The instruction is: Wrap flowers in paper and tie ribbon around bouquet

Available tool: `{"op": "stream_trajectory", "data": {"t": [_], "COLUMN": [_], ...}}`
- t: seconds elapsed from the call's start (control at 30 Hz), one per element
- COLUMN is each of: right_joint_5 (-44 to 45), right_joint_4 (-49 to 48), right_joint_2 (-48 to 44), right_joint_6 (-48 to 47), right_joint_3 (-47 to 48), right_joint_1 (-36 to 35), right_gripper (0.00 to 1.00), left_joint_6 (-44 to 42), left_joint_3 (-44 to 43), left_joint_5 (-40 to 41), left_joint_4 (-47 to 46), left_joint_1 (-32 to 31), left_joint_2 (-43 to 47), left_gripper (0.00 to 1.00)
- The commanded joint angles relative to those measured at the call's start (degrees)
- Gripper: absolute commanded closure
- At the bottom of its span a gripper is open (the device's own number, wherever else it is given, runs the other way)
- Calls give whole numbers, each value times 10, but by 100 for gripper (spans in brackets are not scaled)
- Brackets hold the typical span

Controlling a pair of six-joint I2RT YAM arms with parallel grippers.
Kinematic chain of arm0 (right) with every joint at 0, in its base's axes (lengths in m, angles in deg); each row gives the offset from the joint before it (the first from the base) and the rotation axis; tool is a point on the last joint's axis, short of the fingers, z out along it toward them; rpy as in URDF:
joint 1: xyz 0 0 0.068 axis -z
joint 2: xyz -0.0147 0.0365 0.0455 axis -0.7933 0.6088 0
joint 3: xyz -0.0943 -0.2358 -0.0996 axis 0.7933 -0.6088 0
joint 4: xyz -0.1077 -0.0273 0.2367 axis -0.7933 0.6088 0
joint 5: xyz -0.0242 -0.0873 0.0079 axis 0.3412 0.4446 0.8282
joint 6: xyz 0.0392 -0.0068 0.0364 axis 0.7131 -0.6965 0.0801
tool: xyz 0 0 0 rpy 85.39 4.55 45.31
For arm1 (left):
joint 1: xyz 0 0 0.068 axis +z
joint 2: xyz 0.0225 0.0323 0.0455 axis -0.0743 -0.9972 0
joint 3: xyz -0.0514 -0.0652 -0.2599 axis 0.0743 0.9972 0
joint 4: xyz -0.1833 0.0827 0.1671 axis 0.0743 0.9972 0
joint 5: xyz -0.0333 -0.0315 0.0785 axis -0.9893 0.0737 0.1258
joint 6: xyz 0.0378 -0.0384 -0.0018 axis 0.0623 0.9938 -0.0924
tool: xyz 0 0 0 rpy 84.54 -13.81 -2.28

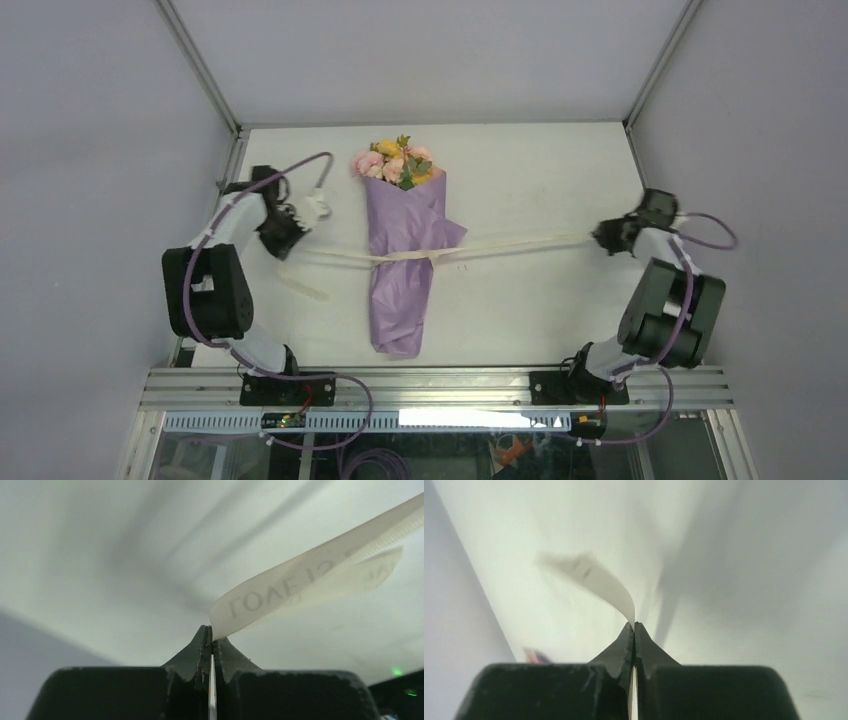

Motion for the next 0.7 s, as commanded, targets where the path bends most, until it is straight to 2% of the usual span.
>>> {"op": "stream_trajectory", "data": {"t": [0.0,0.07,0.23,0.4,0.67], "right_joint_5": [161,192,200,226,233], "right_joint_4": [192,195,220,225,228], "right_joint_2": [-156,-206,-217,-206,-171], "right_joint_6": [-164,-182,-243,-264,-279], "right_joint_3": [27,24,44,73,95], "right_joint_1": [194,248,349,354,353], "right_gripper": [100,100,100,100,100], "left_joint_6": [-72,-77,-86,-127,-138], "left_joint_3": [2,5,18,-5,-31], "left_joint_5": [147,150,182,259,254], "left_joint_4": [-41,-51,-121,-200,-200], "left_joint_1": [223,264,276,288,296], "left_joint_2": [-21,-27,-42,-88,-101], "left_gripper": [100,100,100,100,100]}}
